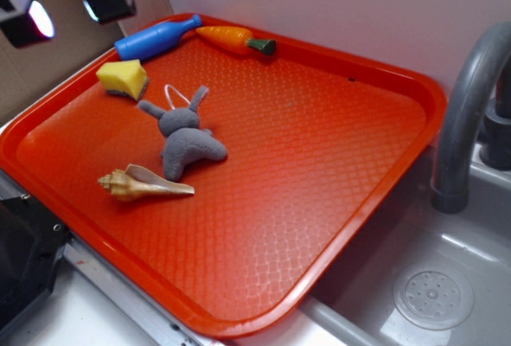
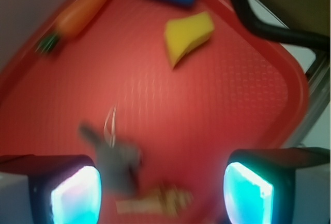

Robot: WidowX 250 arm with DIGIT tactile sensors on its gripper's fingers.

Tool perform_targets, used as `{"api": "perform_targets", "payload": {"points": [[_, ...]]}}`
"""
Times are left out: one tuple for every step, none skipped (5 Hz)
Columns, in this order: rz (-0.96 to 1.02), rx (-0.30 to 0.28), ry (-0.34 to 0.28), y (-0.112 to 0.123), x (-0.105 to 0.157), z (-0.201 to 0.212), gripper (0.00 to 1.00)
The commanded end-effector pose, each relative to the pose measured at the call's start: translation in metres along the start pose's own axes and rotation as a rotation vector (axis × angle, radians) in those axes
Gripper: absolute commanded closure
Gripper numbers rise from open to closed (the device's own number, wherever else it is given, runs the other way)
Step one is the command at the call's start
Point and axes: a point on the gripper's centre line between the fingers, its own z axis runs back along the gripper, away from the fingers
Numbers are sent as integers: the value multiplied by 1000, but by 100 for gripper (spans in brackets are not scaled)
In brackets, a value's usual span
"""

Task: Grab the green sponge.

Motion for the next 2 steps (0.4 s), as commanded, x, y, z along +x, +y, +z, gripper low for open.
{"api": "perform_targets", "payload": {"points": [[496, 57, -177, 14, 43, -31, 0], [735, 127, -260, 17, 59, -53, 0]]}}
